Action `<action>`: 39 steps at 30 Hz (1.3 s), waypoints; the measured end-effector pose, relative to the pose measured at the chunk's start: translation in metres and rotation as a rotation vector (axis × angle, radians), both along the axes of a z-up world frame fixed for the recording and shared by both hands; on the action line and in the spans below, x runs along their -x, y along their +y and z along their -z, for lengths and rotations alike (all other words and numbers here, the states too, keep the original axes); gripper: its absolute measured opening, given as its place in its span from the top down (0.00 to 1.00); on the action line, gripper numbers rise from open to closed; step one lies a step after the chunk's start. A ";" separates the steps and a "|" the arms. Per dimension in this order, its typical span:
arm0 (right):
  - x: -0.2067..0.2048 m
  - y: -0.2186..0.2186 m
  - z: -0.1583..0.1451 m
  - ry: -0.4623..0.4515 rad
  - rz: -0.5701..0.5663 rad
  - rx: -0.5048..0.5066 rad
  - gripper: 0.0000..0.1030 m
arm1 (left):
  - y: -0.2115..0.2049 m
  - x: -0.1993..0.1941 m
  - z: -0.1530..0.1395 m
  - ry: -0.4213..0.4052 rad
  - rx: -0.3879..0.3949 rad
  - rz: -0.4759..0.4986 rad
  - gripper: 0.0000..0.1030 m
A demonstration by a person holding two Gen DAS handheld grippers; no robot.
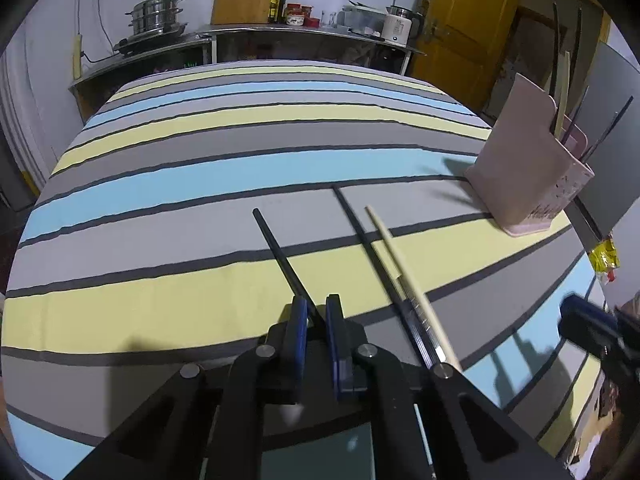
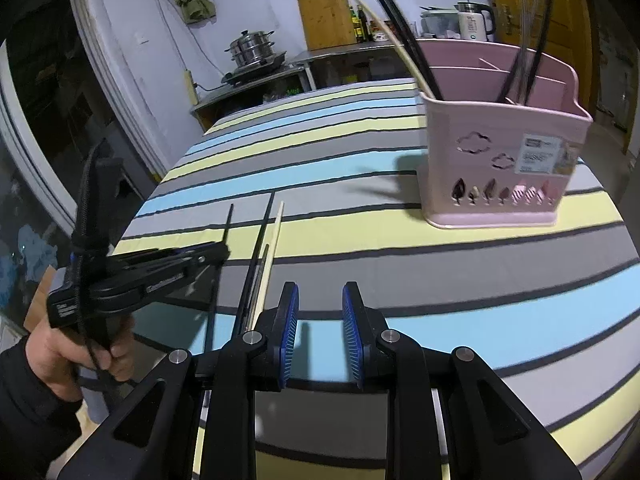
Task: Organize utensils
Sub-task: 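Close the left gripper on a black chopstick while the right gripper grasps a light wooden chopstick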
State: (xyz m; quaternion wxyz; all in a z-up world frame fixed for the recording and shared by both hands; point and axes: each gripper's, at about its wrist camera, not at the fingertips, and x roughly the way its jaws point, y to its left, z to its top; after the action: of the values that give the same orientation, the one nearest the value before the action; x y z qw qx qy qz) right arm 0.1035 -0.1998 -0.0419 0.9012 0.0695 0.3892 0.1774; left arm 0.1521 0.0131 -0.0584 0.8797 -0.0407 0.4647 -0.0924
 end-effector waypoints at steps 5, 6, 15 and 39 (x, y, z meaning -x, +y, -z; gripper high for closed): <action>-0.022 0.020 0.002 0.015 -0.040 0.004 0.77 | 0.017 0.000 0.000 0.011 -0.002 -0.004 0.91; -0.025 0.024 0.003 0.019 -0.047 0.004 0.77 | 0.021 0.000 0.000 0.014 0.002 -0.009 0.91; -0.070 0.060 0.018 0.077 -0.107 0.020 0.77 | 0.051 -0.001 0.001 0.040 0.062 -0.064 0.90; -0.120 0.090 0.034 0.119 -0.089 0.181 0.93 | 0.038 -0.015 0.001 0.018 -0.014 -0.131 0.91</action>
State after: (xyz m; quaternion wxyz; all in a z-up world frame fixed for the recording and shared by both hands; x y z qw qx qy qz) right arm 0.2233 -0.1095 -0.0756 0.8704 -0.0191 0.4590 0.1771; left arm 0.1666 0.0511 -0.0598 0.8799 -0.0655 0.4696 -0.0311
